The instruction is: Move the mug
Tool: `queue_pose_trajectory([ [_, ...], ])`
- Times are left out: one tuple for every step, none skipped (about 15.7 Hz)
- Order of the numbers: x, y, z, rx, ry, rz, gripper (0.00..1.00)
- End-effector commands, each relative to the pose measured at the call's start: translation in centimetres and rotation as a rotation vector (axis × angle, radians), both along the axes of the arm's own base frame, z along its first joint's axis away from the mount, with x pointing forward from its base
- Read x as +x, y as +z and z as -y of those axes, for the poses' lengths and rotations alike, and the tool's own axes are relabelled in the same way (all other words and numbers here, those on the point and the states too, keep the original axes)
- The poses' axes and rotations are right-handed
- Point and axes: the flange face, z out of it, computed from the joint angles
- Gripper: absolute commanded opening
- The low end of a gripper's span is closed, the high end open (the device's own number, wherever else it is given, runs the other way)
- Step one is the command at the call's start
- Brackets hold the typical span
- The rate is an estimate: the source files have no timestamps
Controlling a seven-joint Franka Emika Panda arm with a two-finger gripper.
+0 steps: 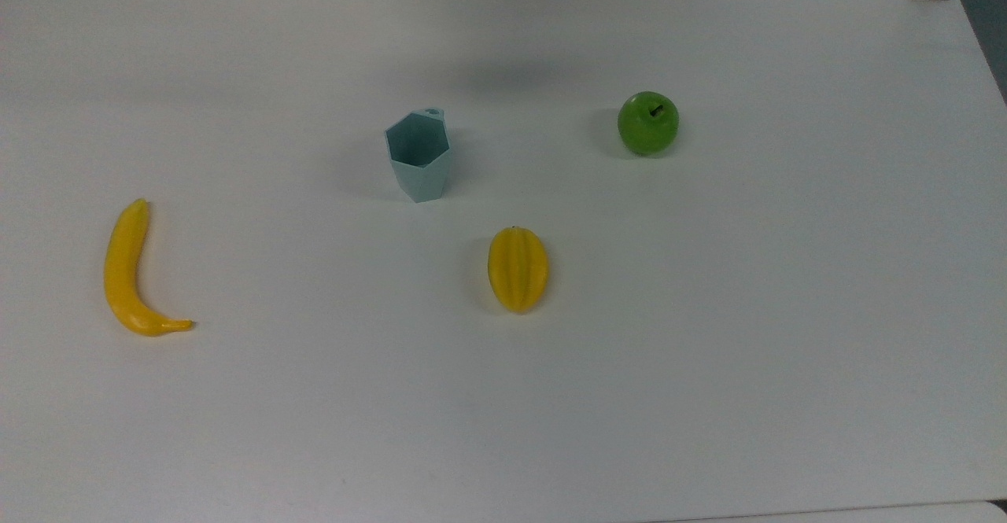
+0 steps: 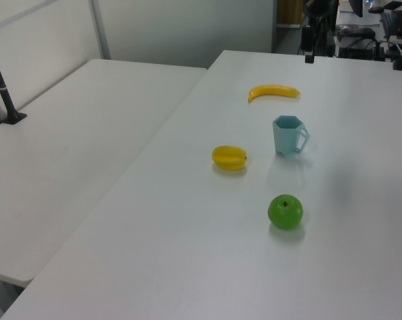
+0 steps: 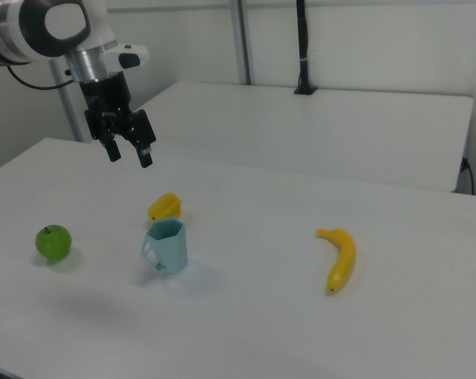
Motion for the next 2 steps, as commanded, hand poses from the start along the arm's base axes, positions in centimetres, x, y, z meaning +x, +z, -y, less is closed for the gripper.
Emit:
queue_pose_trajectory([
  [-0.27,0.22,1.02,0.019,-0.022,-0.019,1.00],
  [-0.29,0.32,1.25,0.022,-0.027,-0.016,1.00],
])
